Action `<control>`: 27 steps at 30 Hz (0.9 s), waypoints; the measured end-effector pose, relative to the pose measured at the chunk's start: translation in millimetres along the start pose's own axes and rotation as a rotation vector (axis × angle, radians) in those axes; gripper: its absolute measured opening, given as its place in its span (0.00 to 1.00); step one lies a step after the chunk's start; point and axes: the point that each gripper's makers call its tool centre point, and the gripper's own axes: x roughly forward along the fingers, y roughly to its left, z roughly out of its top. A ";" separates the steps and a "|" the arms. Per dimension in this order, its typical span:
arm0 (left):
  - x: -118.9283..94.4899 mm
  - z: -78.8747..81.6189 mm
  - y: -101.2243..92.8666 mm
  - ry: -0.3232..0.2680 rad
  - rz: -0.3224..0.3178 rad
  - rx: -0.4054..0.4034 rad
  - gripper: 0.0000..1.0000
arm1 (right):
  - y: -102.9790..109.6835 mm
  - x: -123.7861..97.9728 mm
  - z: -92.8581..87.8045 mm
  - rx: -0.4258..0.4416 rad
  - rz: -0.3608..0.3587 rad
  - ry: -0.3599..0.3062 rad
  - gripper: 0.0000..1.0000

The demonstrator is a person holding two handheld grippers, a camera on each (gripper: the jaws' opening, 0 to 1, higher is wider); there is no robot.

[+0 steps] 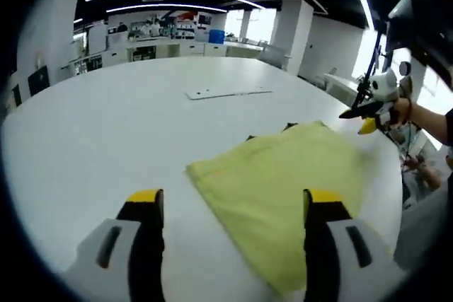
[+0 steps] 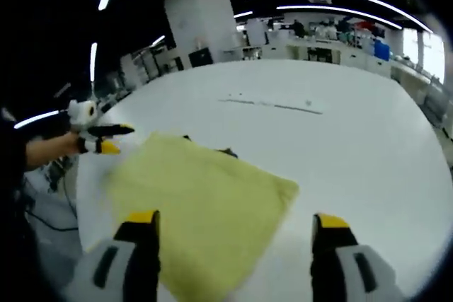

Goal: Fold the garment on the visible template until the final outline fits inside the template.

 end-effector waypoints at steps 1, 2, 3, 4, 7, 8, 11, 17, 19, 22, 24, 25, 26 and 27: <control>-3.7 -1.3 -2.7 -0.001 -0.007 0.008 0.83 | 3.5 -2.4 -3.0 -0.005 0.005 0.008 0.95; -7.8 -2.3 -8.2 0.001 -0.012 0.017 0.85 | 7.4 -5.8 -6.1 -0.012 0.009 0.013 0.97; -10.7 -3.1 -11.4 0.004 -0.012 0.026 0.87 | 10.5 -8.7 -8.2 -0.016 0.011 0.016 0.98; -12.5 -3.6 -13.1 0.004 -0.015 0.037 0.89 | 15.3 -13.3 -10.9 -0.027 0.016 0.017 1.00; -20.0 -4.8 -19.0 0.002 -0.018 0.053 0.93 | 25.4 -24.3 -15.7 -0.038 0.021 0.018 1.00; -23.1 -4.4 -22.3 0.000 -0.023 0.056 0.94 | 28.6 -27.8 -16.8 -0.038 0.023 0.015 1.00; -32.2 -2.7 -28.0 -0.020 -0.021 0.057 0.98 | 38.1 -39.0 -20.5 -0.043 0.032 0.006 1.00; -53.4 -7.0 -39.8 -0.039 -0.011 0.020 0.99 | 48.6 -62.0 -28.2 -0.076 0.011 -0.013 1.00; -60.5 -11.1 -42.8 -0.042 -0.009 0.020 0.99 | 51.1 -68.8 -31.3 -0.092 0.001 -0.015 1.00; -72.4 -19.4 -44.6 -0.023 0.025 0.047 0.99 | 56.5 -80.9 -35.6 -0.116 -0.018 -0.027 1.00; -78.0 -23.0 -45.6 -0.021 0.037 0.059 0.99 | 59.1 -85.6 -36.1 -0.121 -0.026 -0.040 1.00; -82.4 -26.8 -47.2 -0.009 0.043 0.061 0.99 | 61.5 -88.1 -36.4 -0.121 -0.026 -0.047 1.00; -84.9 -28.5 -45.1 -0.003 0.055 0.061 0.99 | 64.1 -90.1 -37.1 -0.122 -0.026 -0.051 1.00; -88.0 -29.2 -45.1 -0.006 0.060 0.062 0.99 | 65.1 -91.1 -37.3 -0.125 -0.026 -0.056 1.00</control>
